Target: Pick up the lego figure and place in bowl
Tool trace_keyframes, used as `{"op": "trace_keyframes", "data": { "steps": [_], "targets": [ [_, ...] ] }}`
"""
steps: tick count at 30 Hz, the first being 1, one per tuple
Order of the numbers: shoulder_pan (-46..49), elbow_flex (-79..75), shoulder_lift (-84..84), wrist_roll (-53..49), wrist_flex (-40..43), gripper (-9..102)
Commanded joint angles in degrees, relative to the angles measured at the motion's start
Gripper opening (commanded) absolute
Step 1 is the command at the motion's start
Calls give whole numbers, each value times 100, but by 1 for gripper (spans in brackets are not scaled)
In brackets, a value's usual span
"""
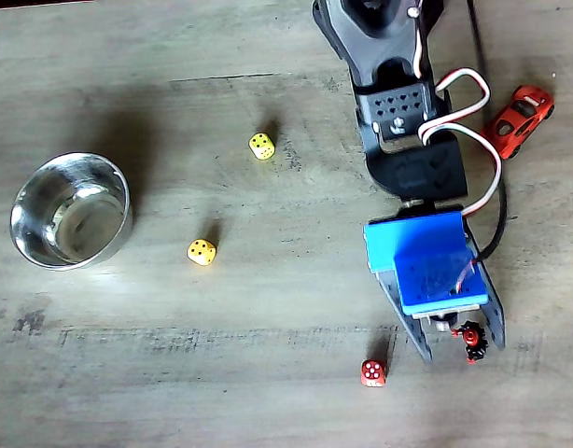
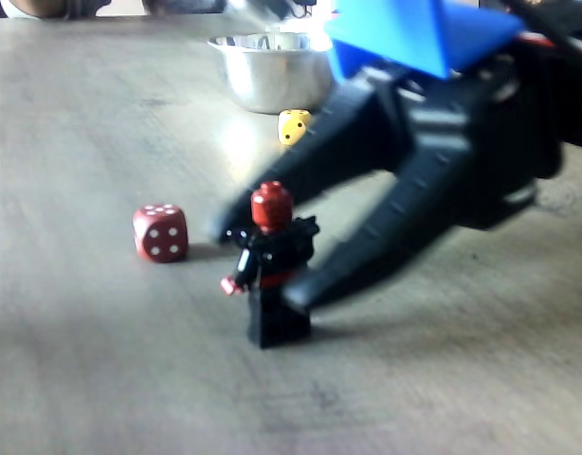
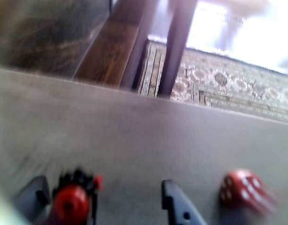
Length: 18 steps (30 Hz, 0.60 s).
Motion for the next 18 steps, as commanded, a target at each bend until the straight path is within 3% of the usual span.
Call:
{"op": "trace_keyframes", "data": {
  "steps": [1,18],
  "targets": [
    [-35,-457,-176,44,-105,28],
    [-167,-413,-343,62,-9,28]
  ]
}}
